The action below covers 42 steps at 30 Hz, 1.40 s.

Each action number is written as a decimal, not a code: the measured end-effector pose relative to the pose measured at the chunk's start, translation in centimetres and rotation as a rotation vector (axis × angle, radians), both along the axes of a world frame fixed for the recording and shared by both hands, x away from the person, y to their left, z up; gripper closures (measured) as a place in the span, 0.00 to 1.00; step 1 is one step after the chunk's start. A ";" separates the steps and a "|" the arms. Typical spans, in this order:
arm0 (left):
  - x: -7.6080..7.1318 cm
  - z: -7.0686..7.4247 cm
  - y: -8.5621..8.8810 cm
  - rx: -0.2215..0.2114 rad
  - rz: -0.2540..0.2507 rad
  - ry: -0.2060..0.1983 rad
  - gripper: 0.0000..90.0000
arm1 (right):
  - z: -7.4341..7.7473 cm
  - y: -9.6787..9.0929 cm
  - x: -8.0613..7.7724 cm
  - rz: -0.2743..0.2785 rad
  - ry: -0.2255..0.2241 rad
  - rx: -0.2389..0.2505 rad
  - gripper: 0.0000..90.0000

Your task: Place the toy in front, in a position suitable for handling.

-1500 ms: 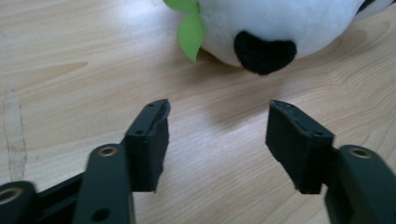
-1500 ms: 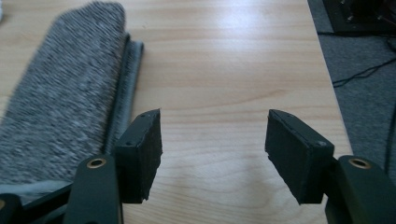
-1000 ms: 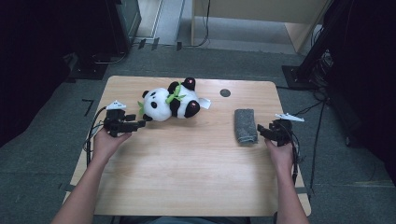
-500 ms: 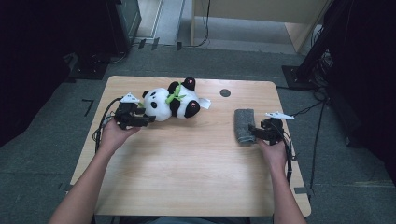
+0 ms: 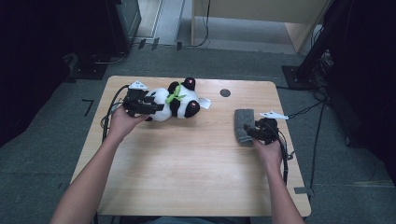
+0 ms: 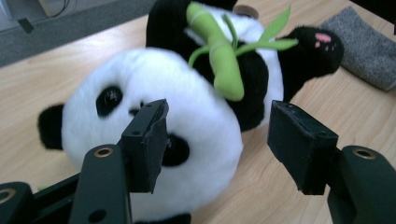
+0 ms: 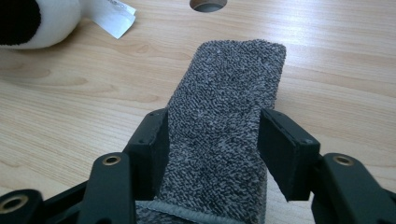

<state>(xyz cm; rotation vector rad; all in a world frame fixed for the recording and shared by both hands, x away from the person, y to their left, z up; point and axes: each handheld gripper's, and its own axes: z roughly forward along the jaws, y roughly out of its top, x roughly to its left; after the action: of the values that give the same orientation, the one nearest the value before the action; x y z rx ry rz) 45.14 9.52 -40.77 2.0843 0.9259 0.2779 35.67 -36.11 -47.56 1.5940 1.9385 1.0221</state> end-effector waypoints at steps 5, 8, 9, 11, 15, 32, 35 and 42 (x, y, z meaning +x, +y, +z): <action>1.0 0.8 -0.9 0.003 -0.006 -0.003 0.42 | -0.1 0.0 0.1 0.003 -0.011 0.035 0.50; 1.7 1.0 -1.8 -0.019 -0.007 0.002 0.43 | -0.2 0.2 0.2 0.006 -0.014 0.005 0.50; 1.7 1.0 -1.8 -0.019 -0.007 0.002 0.43 | -0.2 0.2 0.2 0.006 -0.014 0.005 0.50; 2.4 1.0 -2.3 -0.027 -0.026 0.022 0.43 | -0.5 0.2 0.2 -0.001 -0.006 0.011 0.50; 2.7 0.9 -2.6 -0.017 -0.011 -0.012 0.43 | -0.7 0.2 0.3 -0.010 -0.001 0.010 0.52; 4.9 0.2 -5.7 0.065 -0.018 0.051 0.48 | -1.7 1.0 1.0 0.021 -0.030 -0.011 0.52; 5.4 -0.2 -6.2 0.062 -0.019 0.048 0.49 | -1.9 1.2 1.2 0.021 -0.025 -0.020 0.52; 5.7 -1.4 -7.1 0.066 0.000 0.071 0.53 | -2.0 1.3 1.2 0.027 -0.019 -0.031 0.52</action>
<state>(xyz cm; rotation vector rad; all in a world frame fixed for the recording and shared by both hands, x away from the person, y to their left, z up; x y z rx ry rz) 50.82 2.43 -42.16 2.1670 0.9704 0.2391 36.88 -34.85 -49.60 1.5397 1.9592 1.0096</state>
